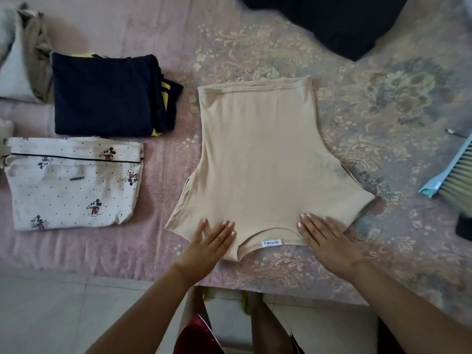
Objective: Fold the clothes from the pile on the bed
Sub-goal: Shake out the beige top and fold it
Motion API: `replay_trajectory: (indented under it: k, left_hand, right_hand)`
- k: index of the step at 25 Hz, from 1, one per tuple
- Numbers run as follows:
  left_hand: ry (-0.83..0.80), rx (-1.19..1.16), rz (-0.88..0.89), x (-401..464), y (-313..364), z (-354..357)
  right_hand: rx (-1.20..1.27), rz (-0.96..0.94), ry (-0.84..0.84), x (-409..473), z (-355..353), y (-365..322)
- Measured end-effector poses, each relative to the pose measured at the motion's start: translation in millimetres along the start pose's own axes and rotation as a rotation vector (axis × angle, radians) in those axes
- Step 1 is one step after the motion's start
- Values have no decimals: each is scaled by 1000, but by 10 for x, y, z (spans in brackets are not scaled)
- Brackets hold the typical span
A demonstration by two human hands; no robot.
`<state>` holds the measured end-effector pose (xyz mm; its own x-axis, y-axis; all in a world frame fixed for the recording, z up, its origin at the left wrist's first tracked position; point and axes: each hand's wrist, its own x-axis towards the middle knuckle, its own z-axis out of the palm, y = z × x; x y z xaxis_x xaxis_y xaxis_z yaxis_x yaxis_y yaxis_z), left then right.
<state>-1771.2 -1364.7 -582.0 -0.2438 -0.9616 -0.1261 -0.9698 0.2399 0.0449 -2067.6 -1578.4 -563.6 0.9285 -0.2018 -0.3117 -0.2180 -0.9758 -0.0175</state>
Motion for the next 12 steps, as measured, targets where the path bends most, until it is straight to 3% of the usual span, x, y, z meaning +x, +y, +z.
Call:
replay_trajectory:
  k: [4, 9, 12]
  left_hand:
    - [89, 29, -63, 10, -65, 67]
    - [150, -105, -170, 106, 19, -7]
    - [181, -267, -183, 106, -141, -154]
  right_hand:
    - [75, 74, -208, 1, -121, 142]
    - [77, 125, 19, -27, 25, 170]
    - [165, 190, 36, 32, -90, 280]
